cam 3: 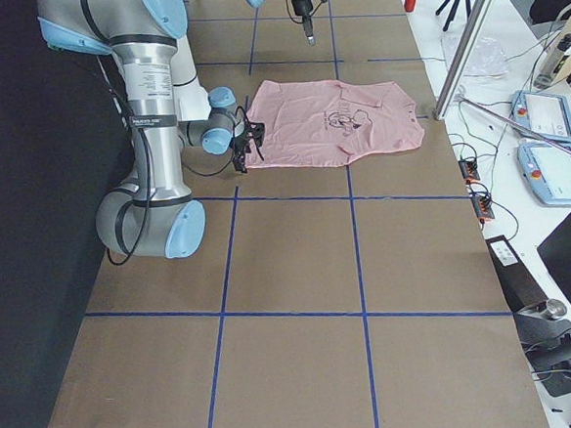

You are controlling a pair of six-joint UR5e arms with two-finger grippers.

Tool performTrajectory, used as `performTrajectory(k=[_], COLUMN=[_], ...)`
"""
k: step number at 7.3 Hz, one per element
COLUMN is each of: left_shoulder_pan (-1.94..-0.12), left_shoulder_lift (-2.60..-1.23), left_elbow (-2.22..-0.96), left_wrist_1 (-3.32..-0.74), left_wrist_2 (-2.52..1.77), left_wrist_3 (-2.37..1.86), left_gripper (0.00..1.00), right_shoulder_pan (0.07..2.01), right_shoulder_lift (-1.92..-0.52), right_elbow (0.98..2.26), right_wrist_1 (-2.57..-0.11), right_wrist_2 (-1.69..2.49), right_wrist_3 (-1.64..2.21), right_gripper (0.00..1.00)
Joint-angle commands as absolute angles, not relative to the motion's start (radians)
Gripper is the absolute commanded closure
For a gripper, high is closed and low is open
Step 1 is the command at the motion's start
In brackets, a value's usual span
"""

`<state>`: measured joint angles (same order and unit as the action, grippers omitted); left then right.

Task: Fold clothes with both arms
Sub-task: 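Move both grippers to the hem corners nearest the robot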

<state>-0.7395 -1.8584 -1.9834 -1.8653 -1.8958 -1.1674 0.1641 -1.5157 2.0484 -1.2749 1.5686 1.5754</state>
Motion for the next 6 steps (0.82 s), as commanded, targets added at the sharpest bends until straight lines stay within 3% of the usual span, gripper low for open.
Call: performTrajectory(k=[1,3,4,5,6], left_shoulder_pan=[-0.739,-0.739,-0.739,-0.739,-0.739], left_shoulder_lift=[-1.865,-1.864,-1.864,-1.864,-1.864], left_elbow=[-1.983,-1.982,-1.982,-1.982,-1.982], left_wrist_1=[-1.865,-1.867,-1.867,-1.867,-1.867], left_wrist_2=[-1.896,-1.896,-1.896,-1.896,-1.896], left_wrist_3=[-1.167,-1.167,-1.167,-1.167,-1.167], left_gripper=[0.00,0.00,0.00,0.00,0.00], right_shoulder_pan=[0.150,0.150,0.150,0.152,0.155], right_shoulder_lift=[-1.511,-1.516,-1.516,-1.516,-1.516], right_elbow=[2.039,2.034,2.034,2.036,2.039], right_wrist_1=[-1.276,-1.275,-1.275,-1.275,-1.275], right_wrist_2=[1.572,1.574,1.584,1.591,1.603], right_wrist_3=[1.575,1.574,1.575,1.574,1.574], right_gripper=[0.02,0.17,0.36,0.69,0.95])
